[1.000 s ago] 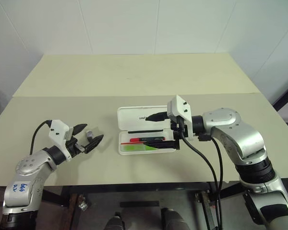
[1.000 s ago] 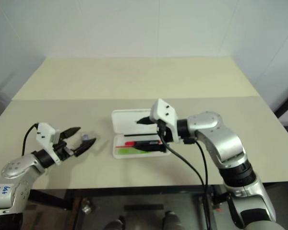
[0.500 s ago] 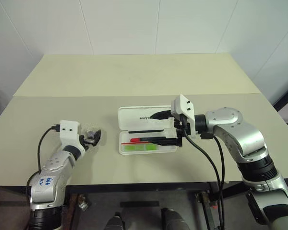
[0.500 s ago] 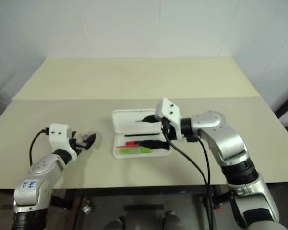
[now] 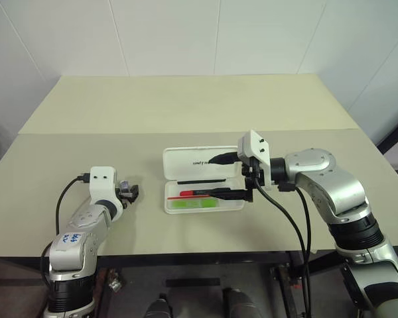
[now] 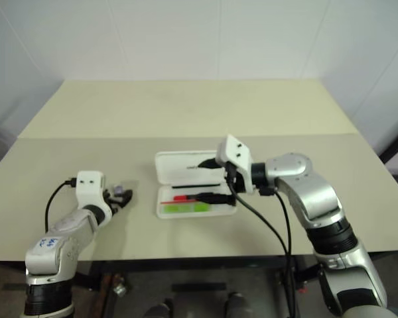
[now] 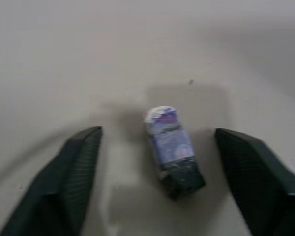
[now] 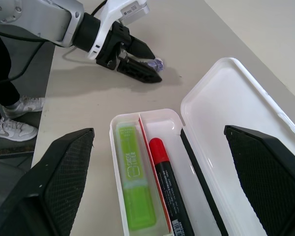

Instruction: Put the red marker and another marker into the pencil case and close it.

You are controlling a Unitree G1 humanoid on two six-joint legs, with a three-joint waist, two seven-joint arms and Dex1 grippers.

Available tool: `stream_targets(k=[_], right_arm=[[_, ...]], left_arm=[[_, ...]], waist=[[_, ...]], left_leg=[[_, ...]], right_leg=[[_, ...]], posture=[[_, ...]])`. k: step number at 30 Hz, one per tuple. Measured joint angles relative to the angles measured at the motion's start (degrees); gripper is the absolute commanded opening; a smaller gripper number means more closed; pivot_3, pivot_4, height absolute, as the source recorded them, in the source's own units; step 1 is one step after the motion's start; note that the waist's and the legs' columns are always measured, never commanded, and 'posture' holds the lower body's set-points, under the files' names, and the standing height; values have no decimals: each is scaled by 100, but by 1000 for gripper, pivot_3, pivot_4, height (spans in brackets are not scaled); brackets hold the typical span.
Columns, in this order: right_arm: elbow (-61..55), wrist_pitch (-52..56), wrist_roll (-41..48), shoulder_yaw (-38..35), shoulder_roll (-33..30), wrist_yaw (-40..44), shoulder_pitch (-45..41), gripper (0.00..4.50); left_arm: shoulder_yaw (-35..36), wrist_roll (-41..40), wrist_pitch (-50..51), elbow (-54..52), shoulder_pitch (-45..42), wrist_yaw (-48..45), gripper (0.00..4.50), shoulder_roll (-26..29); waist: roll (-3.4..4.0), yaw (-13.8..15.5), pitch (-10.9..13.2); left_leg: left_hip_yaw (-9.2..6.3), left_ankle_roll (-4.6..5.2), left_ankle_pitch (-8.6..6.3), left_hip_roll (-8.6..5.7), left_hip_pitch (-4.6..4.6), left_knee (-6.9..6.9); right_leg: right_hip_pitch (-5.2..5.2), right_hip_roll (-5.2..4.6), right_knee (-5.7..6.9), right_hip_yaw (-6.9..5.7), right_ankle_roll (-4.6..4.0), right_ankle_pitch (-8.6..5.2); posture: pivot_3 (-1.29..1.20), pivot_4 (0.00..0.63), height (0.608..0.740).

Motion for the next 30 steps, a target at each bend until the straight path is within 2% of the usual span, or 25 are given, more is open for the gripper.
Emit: stream_targets(k=[7,8,12,17,25,30], right_arm=[[0,-74,-31,0,-28,-20,0,4500],[0,-85,-31,-1,-48,-20,0,4500],[0,-97,-30,-1,-136,-31,7,4500],[-4,-95,-13,-60,-244,-80,123,4500],[-318,-244,344,-639,-577,48,833,4500],[-450,-588,625,-1168,-742,258,1502,4500]], left_arm=[[-5,37,200,1,-109,-10,608,4],[-6,47,204,1,-114,-14,406,5],[-48,102,150,84,-174,-130,404,61],[-109,108,-529,594,-343,-743,403,424],[-167,-273,-2191,1204,-1125,-2791,403,1289],[-202,-775,-2447,1411,-1695,-3916,403,1615]], waist=[[0,8,0],[0,8,0],[0,14,0],[-2,21,1],[-2,76,1],[-3,112,1]], left_leg=[[0,0,0,-1,0,11],[0,0,0,-1,0,12],[0,0,0,-1,-1,18],[0,-5,5,-1,-16,22],[4,-5,4,-1,-21,4],[5,-4,3,-1,-22,-3]], right_leg=[[6,0,-1,0,2,3],[6,0,-1,0,2,3],[7,0,-2,0,-1,6],[7,1,-27,1,-31,10],[7,0,-52,1,6,31],[7,0,-53,1,9,30]], posture=[[0,150,740],[0,150,740],[0,150,740],[0,150,740],[0,150,740],[0,150,740]])
